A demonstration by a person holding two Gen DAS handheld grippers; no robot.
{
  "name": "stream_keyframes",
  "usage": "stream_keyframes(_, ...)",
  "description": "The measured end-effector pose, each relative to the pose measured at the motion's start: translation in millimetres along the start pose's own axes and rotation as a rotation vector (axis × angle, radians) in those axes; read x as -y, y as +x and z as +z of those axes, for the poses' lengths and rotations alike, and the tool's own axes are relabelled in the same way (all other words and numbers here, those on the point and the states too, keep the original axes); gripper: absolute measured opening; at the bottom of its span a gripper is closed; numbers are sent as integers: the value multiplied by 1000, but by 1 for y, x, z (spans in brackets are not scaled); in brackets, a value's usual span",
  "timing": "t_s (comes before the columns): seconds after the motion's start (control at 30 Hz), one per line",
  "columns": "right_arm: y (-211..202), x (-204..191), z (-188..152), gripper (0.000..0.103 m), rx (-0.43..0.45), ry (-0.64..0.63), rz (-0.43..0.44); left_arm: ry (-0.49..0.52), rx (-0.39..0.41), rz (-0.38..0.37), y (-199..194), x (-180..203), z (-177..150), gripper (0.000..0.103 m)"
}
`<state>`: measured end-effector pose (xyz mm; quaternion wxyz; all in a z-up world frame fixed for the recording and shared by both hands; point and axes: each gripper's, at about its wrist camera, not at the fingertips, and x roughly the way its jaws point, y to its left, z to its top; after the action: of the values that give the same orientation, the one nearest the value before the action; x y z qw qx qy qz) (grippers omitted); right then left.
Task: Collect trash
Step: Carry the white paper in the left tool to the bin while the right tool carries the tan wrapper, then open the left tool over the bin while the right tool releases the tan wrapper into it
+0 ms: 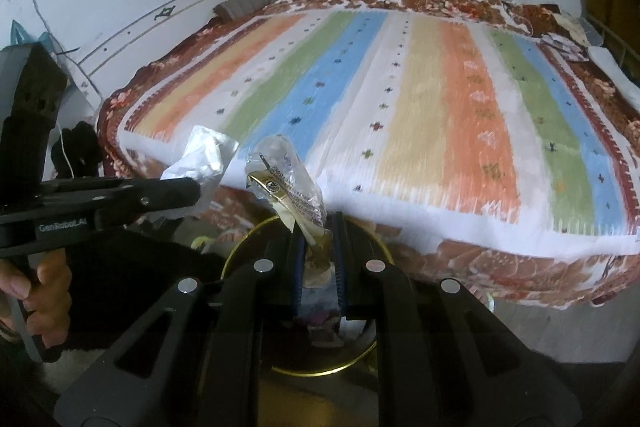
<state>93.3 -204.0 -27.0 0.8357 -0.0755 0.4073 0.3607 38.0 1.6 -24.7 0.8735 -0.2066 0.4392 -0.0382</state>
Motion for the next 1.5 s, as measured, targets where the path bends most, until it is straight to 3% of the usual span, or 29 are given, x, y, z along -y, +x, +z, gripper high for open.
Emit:
stream_keyframes(0.47,44,2,-20,12,-207,51,-38,-106,-195,60,46,-17,-16,9)
stream_keyframes(0.97,106,21,-36,12,-402,185,-47,-301,-306,117,86,-53,-14,9)
stream_keyframes(1.3,138,33,-37,14,-458,282,-46,-403,-329,105,109,-70,-10,10)
stream_keyframes(1.37,143,33,-37,16,-466,296,-45,-434,-325,89,113,-75,-9,21)
stream_keyframes(1.43,146,36,-37,26,-470,314,-41,-454,-312,77,114,-78,-7,35)
stream_keyframes(1.5,148,37,-37,27,-472,315,-53,-460,-297,80,114,-79,-5,36)
